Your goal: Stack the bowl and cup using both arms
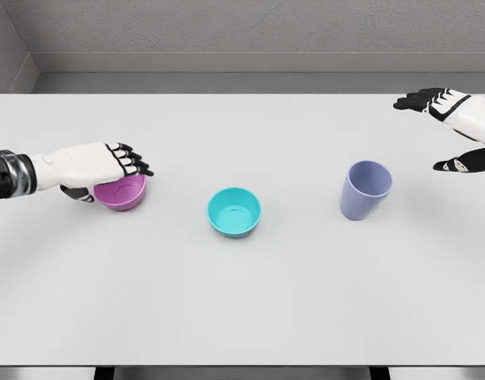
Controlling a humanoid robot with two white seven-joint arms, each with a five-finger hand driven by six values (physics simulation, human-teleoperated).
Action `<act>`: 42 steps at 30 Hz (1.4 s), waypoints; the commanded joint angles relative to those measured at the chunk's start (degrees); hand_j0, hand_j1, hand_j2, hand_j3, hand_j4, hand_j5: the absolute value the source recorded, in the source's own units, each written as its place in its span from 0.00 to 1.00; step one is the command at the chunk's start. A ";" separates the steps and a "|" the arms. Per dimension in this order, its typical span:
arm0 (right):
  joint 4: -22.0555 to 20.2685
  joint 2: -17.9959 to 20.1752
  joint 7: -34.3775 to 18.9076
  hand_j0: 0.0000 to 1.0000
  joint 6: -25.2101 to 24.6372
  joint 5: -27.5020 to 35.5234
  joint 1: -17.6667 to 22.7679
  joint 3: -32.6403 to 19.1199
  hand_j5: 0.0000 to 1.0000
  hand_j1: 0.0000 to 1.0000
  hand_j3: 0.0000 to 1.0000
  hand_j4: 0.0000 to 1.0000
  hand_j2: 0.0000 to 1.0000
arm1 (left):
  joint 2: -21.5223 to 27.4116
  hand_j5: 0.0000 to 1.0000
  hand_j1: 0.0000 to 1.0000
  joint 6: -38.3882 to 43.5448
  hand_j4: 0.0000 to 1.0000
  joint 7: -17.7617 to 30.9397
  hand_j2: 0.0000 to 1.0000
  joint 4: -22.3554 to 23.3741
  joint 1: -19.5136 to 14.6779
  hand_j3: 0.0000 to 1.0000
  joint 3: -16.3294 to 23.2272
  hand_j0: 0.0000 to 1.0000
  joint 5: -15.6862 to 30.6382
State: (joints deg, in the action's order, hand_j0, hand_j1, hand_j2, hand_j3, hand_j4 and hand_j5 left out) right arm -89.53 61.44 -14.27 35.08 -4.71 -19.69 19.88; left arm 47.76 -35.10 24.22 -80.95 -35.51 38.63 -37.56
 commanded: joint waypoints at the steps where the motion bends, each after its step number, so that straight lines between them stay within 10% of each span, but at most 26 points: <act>1: 0.24 0.00 0.03 1.00 -0.08 0.41 0.00 -0.02 1.00 1.00 1.00 1.00 1.00 | -0.04 1.00 1.00 0.10 1.00 0.04 1.00 0.01 0.00 1.00 0.13 1.00 0.12; 21: 0.32 -0.17 0.03 1.00 -0.08 0.41 0.00 -0.02 1.00 1.00 1.00 1.00 1.00 | -0.74 1.00 1.00 0.10 1.00 1.27 1.00 -0.08 -0.35 1.00 1.28 1.00 -1.02; 25: 0.32 -0.70 0.03 1.00 -0.08 0.41 0.00 -0.11 1.00 1.00 1.00 1.00 1.00 | -0.83 0.74 0.74 0.10 0.74 1.36 0.74 -0.17 -0.35 0.74 1.28 0.74 -1.72; 42: 0.41 -0.79 0.03 1.00 -0.08 0.41 -0.09 -0.11 1.00 1.00 1.00 1.00 1.00 | -2.58 0.62 0.62 0.10 0.62 0.65 0.62 -1.66 -1.84 0.62 0.92 0.62 -0.58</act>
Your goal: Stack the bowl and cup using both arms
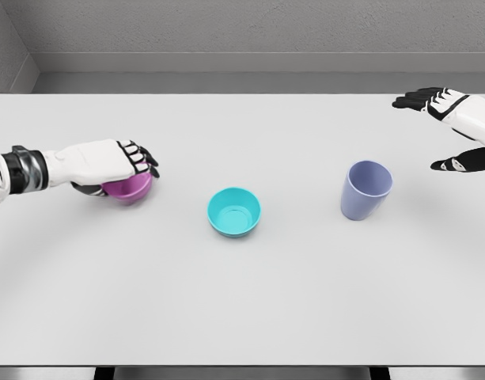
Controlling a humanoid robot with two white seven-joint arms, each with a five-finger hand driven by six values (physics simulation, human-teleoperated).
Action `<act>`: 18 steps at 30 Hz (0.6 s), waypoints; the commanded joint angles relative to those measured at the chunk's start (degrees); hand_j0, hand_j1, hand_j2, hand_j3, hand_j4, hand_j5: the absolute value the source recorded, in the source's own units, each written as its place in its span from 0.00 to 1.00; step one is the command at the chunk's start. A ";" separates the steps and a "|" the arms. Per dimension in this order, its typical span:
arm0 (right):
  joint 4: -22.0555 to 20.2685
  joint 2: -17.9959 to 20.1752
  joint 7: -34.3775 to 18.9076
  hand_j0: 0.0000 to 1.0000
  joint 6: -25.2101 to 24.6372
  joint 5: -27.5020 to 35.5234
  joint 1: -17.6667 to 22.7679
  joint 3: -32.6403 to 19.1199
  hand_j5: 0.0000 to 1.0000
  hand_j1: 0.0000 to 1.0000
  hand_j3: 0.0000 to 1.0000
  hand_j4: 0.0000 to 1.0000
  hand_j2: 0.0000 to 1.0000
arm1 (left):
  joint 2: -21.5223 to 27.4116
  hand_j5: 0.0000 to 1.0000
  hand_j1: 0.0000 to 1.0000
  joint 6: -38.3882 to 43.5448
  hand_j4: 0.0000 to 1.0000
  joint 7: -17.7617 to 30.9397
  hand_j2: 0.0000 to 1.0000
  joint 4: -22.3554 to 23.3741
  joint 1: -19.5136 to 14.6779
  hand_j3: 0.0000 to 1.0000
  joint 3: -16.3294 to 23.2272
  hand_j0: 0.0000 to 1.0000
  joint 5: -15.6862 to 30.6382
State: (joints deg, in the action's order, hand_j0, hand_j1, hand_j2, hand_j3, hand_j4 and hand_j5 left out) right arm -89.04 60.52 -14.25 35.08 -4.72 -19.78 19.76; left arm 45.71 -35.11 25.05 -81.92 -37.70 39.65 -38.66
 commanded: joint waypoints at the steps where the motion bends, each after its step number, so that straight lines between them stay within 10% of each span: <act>1: 0.01 0.13 0.02 1.00 -0.08 0.41 0.00 0.02 1.00 1.00 1.00 1.00 1.00 | -0.98 0.62 0.62 0.11 0.62 -0.09 0.62 -1.14 0.00 0.62 -0.01 0.62 0.60; 18: 0.01 0.13 0.02 1.00 -0.08 0.41 0.00 -0.07 1.00 1.00 1.00 1.00 1.00 | -9.24 0.61 0.61 0.11 0.61 -0.09 0.61 -10.63 -3.69 0.61 1.40 0.61 1.22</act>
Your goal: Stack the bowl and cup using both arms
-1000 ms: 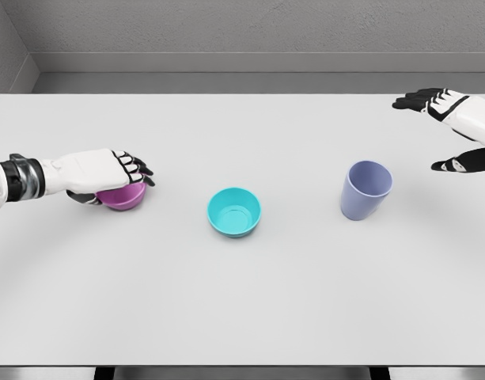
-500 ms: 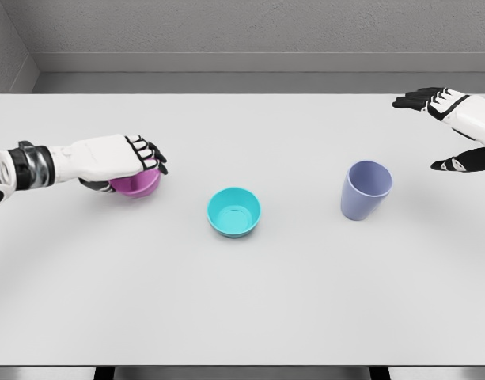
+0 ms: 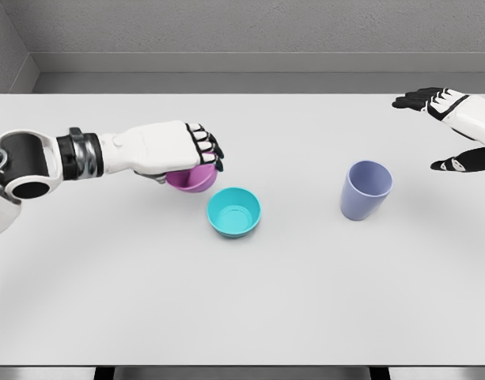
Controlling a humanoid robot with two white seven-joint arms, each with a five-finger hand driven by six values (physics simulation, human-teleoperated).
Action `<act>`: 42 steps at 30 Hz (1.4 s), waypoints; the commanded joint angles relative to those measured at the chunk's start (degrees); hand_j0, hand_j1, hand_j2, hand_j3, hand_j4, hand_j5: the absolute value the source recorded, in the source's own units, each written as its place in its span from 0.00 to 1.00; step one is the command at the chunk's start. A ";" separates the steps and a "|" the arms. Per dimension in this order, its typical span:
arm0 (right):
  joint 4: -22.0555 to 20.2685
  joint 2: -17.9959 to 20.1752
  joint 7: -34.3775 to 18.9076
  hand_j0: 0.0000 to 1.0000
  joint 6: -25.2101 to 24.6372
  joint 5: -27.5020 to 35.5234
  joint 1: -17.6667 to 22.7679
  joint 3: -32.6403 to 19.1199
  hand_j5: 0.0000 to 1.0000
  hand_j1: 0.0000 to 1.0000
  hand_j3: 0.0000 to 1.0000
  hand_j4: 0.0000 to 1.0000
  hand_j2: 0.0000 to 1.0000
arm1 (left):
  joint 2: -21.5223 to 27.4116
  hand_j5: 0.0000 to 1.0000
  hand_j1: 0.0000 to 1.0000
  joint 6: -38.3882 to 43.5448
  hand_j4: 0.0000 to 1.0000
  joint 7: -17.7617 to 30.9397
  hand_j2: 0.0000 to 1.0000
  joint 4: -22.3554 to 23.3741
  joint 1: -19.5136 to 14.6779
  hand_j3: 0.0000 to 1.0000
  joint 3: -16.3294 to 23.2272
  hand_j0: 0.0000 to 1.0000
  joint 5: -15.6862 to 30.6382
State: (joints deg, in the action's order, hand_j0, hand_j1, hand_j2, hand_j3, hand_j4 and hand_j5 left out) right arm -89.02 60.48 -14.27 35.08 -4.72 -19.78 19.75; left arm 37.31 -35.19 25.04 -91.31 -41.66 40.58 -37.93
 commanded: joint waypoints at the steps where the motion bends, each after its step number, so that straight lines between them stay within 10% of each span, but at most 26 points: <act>1: -0.01 0.08 0.03 1.00 -0.08 0.41 0.00 -0.06 1.00 1.00 1.00 1.00 1.00 | -1.71 0.61 0.61 0.19 0.61 -0.08 0.61 -1.41 -0.09 0.61 1.17 0.61 0.49; 21: -0.01 0.16 0.03 1.00 -0.08 0.41 0.00 -0.06 1.00 1.00 1.00 1.00 1.00 | -4.17 0.64 0.64 0.19 0.64 0.36 0.64 -1.59 -1.41 0.64 8.47 0.64 -0.31; 25: -0.01 0.16 0.03 1.00 -0.08 0.41 0.00 -0.06 1.00 1.00 1.00 1.00 1.00 | -4.08 0.74 0.74 0.19 0.74 0.54 0.74 -1.32 -1.32 0.74 8.55 0.74 -0.31; 28: -0.01 -0.01 0.11 1.00 -0.08 0.41 0.00 -0.15 1.00 1.00 1.00 1.00 1.00 | -3.91 1.00 1.00 0.19 1.00 0.54 1.00 -1.15 -1.32 1.00 8.55 1.00 -1.36; 38: 1.13 -0.28 0.03 1.00 -0.08 0.41 0.00 -0.24 1.00 1.00 1.00 1.00 1.00 | -3.29 1.00 1.00 0.19 1.00 0.45 1.00 -0.97 -2.37 1.00 8.29 1.00 -1.19; 42: 0.69 -0.19 0.03 1.00 -0.08 0.41 0.18 -0.15 1.00 1.00 1.00 1.00 1.00 | 2.33 1.00 1.00 0.19 1.00 -0.08 1.00 1.40 -3.08 1.00 4.78 1.00 5.58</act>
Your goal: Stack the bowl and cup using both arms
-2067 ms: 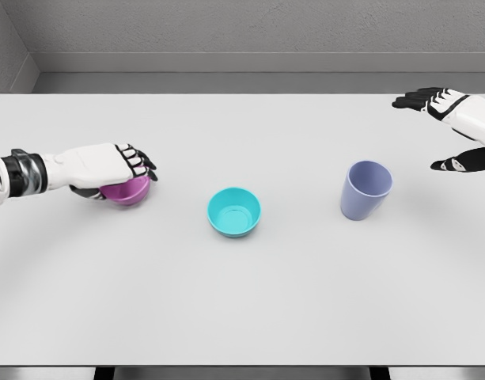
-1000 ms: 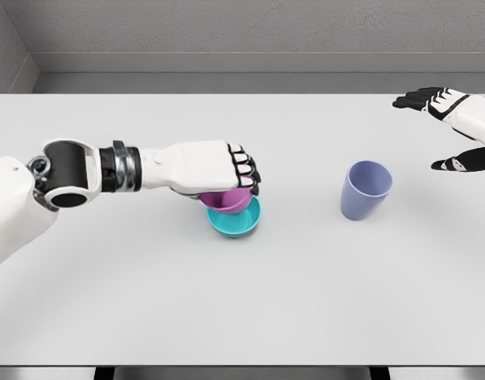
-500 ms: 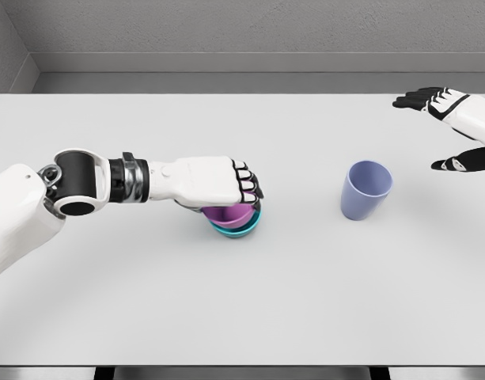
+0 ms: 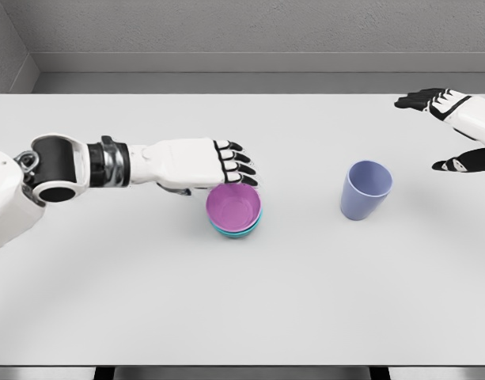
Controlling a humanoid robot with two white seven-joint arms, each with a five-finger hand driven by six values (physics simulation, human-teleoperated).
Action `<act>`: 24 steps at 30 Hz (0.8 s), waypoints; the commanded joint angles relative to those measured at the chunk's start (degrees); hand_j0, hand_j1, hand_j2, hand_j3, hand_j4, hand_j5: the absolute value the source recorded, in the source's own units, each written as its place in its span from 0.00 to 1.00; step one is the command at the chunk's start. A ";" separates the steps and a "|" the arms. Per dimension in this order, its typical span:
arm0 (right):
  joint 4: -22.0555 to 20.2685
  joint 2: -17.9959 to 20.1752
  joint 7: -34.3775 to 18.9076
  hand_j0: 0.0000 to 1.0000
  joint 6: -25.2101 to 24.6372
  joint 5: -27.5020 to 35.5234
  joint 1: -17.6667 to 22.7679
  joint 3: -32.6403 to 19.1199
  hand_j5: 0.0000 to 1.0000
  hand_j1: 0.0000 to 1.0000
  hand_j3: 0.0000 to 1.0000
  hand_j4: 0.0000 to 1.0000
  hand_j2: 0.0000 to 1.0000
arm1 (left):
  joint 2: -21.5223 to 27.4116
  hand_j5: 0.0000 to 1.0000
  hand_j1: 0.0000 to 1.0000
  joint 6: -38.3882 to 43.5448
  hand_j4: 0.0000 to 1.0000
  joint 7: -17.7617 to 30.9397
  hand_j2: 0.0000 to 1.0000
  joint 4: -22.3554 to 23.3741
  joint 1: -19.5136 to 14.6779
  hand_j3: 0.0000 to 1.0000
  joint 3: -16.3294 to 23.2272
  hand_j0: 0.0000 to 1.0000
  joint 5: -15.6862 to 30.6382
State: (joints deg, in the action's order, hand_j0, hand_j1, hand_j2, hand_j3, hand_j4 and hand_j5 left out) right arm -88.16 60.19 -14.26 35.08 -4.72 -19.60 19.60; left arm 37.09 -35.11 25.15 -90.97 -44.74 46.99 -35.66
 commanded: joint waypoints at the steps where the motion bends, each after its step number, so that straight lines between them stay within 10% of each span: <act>1: 0.18 0.11 0.02 1.00 -0.08 0.41 0.00 0.00 1.00 1.00 1.00 1.00 1.00 | 3.78 1.00 1.00 0.11 1.00 -0.19 1.00 1.23 0.00 1.00 -2.69 1.00 4.02; 8: -1.14 -0.68 -0.16 1.00 -0.08 0.24 -0.09 -0.79 1.00 1.00 1.00 1.00 1.00 | 11.16 1.00 1.00 0.11 1.00 -5.55 1.00 12.13 0.44 1.00 -8.14 1.00 6.74; 11: -1.32 -1.74 -13.51 1.00 -0.08 0.15 -0.70 -2.28 1.00 1.00 1.00 1.00 1.00 | 11.16 1.00 1.00 0.11 1.00 -7.13 1.00 19.78 0.35 1.00 -8.14 1.00 7.97; 13: -0.88 -5.08 -20.74 1.00 -0.08 -0.20 -5.88 -1.32 1.00 1.00 1.00 1.00 1.00 | 11.34 1.00 1.00 0.11 1.00 -7.04 1.00 19.96 1.23 1.00 -8.05 1.00 8.41; 24: 6.68 -9.12 -20.74 1.00 -3.00 -0.20 -16.88 9.05 1.00 1.00 1.00 1.00 1.00 | 12.04 1.00 1.00 0.11 1.00 -6.69 1.00 19.34 2.81 1.00 -8.14 1.00 8.33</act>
State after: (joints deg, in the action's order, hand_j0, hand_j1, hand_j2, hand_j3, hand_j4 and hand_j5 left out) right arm -82.86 51.33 -34.85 32.29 -5.28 -36.30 26.83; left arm 49.02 -35.09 18.48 -71.62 -41.92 38.95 -27.71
